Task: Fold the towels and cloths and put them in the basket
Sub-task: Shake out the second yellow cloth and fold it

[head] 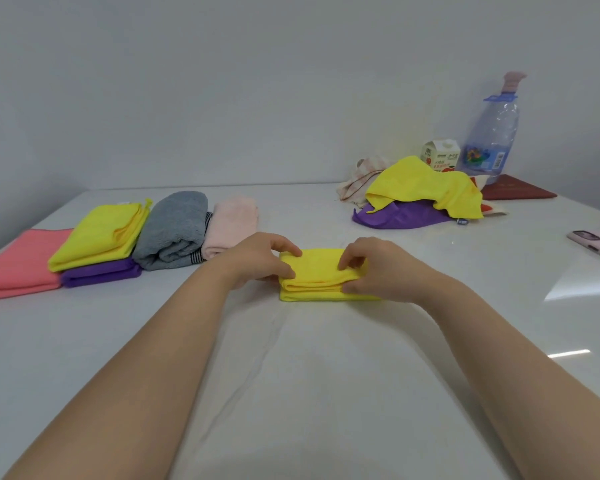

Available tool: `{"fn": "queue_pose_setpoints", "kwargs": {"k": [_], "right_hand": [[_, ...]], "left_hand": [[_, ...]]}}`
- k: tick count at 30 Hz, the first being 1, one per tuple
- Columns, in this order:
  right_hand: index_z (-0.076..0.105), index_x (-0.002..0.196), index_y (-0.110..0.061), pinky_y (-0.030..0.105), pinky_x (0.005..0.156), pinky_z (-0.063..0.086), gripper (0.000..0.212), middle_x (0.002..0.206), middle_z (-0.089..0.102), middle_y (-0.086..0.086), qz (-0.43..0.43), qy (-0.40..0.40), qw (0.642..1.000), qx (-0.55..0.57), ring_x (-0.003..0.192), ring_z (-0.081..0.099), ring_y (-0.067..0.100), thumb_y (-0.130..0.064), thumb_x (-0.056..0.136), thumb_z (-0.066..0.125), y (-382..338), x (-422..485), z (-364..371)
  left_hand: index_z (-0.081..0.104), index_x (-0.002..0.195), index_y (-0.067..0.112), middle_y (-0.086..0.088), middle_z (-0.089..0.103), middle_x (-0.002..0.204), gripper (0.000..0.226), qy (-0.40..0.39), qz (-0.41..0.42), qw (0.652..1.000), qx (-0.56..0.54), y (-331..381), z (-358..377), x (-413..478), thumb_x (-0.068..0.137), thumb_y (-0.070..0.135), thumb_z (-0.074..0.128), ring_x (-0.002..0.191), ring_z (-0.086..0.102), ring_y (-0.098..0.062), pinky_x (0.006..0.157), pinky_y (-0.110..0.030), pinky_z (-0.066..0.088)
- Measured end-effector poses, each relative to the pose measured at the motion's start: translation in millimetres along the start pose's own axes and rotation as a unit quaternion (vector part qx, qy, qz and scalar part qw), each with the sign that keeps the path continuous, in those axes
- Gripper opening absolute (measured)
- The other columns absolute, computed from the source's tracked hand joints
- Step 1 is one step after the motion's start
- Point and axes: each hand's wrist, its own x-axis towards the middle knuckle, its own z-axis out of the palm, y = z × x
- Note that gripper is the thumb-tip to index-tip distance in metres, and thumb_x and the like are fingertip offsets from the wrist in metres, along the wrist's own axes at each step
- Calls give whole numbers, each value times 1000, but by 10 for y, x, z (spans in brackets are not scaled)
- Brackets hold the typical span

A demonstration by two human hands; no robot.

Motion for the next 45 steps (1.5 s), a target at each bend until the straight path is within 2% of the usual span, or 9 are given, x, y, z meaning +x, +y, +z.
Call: {"fn": "queue_pose_setpoints", "kwargs": {"k": [2, 6, 9, 12, 20, 26, 35, 41, 45], "right_hand": [[66, 99, -22, 23, 79, 44, 29, 97, 58, -2, -5, -1, 1000, -1, 91, 53, 13, -23, 72, 76, -16, -1, 11], [66, 99, -21, 26, 81, 46, 30, 97, 56, -3, -14, -22, 999, -24, 91, 53, 14, -23, 72, 77, -34, -16, 9], [63, 98, -24, 26, 80, 47, 29, 97, 55, -5, -8, -30, 999, -38, 92, 53, 14, -24, 72, 76, -38, -31, 0], [62, 97, -22, 26, 78, 46, 25, 96, 56, -5, -9, -33, 998, -52, 91, 53, 14, -21, 74, 72, -45, -40, -32], [64, 92, -21, 25, 70, 44, 17, 89, 57, -6, -10, -31, 996, -84, 81, 51, 13, -15, 76, 65, -48, -42, -72], [65, 89, -19, 21, 68, 36, 16, 86, 50, -8, -27, 36, 994, -95, 83, 50, 13, -8, 77, 62, -32, -11, -86], [67, 94, -26, 25, 73, 46, 24, 89, 55, -9, 8, -74, 992, -101, 85, 54, 12, -37, 74, 76, -13, -35, -127], [64, 91, -23, 25, 69, 45, 19, 87, 55, -6, -5, -58, 990, -127, 82, 51, 14, -12, 75, 64, -32, -34, -102], [62, 91, -21, 23, 65, 36, 22, 85, 51, -6, -12, -22, 989, -146, 80, 47, 14, -7, 76, 57, -34, -23, -73]], "left_hand": [[68, 97, 22, -6, 53, 102, 32, 7, 19, 998, 65, 6, -2, 4, 74, 1, 74, 72, 58, -18, 71, -26, 54], [68, 84, 30, 3, 45, 97, 22, 30, 103, 962, 252, 99, 10, -6, 70, 17, 78, 83, 53, -13, 79, -29, 46], [67, 77, 28, 4, 54, 85, 18, -22, 131, 963, 237, 165, 62, -49, 68, 24, 82, 78, 51, -10, 77, -29, 46], [66, 84, 26, 8, 52, 82, 24, -50, 123, 950, 283, 140, 114, -48, 67, 28, 83, 77, 49, -8, 73, -24, 44], [58, 69, 29, 10, 53, 66, 24, -41, 135, 949, 283, 99, 103, -4, 70, 15, 78, 59, 46, -5, 58, -21, 39], [58, 65, 28, 10, 52, 61, 26, 2, 155, 955, 255, 102, 120, 7, 66, 10, 77, 53, 44, -2, 54, -20, 36], [59, 72, 27, 12, 48, 58, 24, -59, 138, 945, 291, 85, 151, -14, 68, 20, 82, 46, 43, 3, 49, -15, 32], [56, 74, 28, 12, 48, 61, 27, -52, 146, 938, 310, 84, 162, -29, 69, 24, 82, 48, 43, 2, 48, -13, 31], [52, 67, 29, 12, 47, 58, 26, -31, 157, 937, 310, 56, 173, -19, 68, 16, 75, 49, 43, 3, 49, -15, 31]]}}
